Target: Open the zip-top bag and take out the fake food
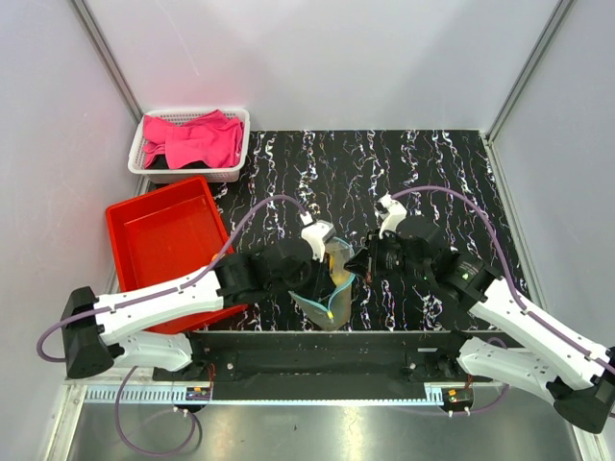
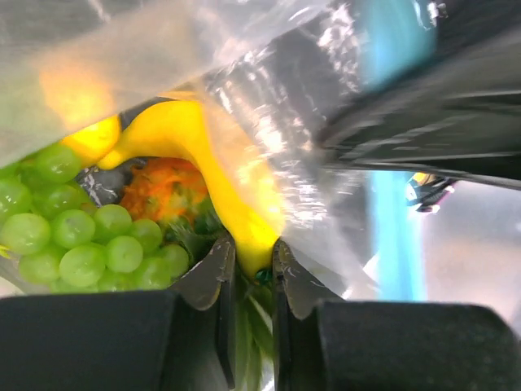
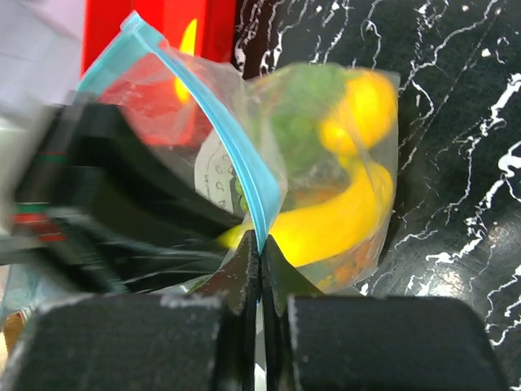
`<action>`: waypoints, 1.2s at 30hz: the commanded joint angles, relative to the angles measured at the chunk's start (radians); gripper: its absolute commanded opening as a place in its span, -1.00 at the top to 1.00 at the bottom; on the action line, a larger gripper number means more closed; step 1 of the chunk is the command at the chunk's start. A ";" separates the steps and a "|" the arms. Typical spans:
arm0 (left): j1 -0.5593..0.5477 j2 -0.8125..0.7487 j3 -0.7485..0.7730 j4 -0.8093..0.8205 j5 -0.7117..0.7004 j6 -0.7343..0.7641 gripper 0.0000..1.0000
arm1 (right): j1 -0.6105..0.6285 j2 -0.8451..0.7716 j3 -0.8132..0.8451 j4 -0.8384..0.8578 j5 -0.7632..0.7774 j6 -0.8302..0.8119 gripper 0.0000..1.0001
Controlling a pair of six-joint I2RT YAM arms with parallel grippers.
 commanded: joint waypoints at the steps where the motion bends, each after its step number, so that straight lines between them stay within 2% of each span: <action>1: -0.001 -0.044 0.111 0.033 -0.039 0.055 1.00 | 0.003 0.003 -0.002 0.048 0.007 -0.022 1.00; 9: -0.001 -0.069 0.174 0.009 -0.067 0.058 1.00 | 0.003 0.003 0.002 0.047 0.001 -0.014 1.00; 13: -0.001 -0.081 0.224 -0.075 -0.079 0.062 1.00 | 0.003 0.002 0.024 0.033 0.022 -0.014 1.00; 19: 0.001 -0.189 0.209 -0.096 -0.038 0.049 1.00 | 0.003 -0.006 0.035 -0.001 0.106 -0.031 1.00; 24: 0.001 -0.256 0.264 -0.140 -0.005 0.049 1.00 | 0.003 0.005 0.025 -0.013 0.119 -0.037 1.00; 32: 0.001 -0.452 0.272 -0.184 -0.174 0.075 1.00 | 0.001 0.046 0.018 -0.017 0.176 -0.025 1.00; 36: 0.001 -0.482 0.336 -0.367 -0.333 0.090 1.00 | 0.001 0.080 0.030 -0.013 0.185 0.000 1.00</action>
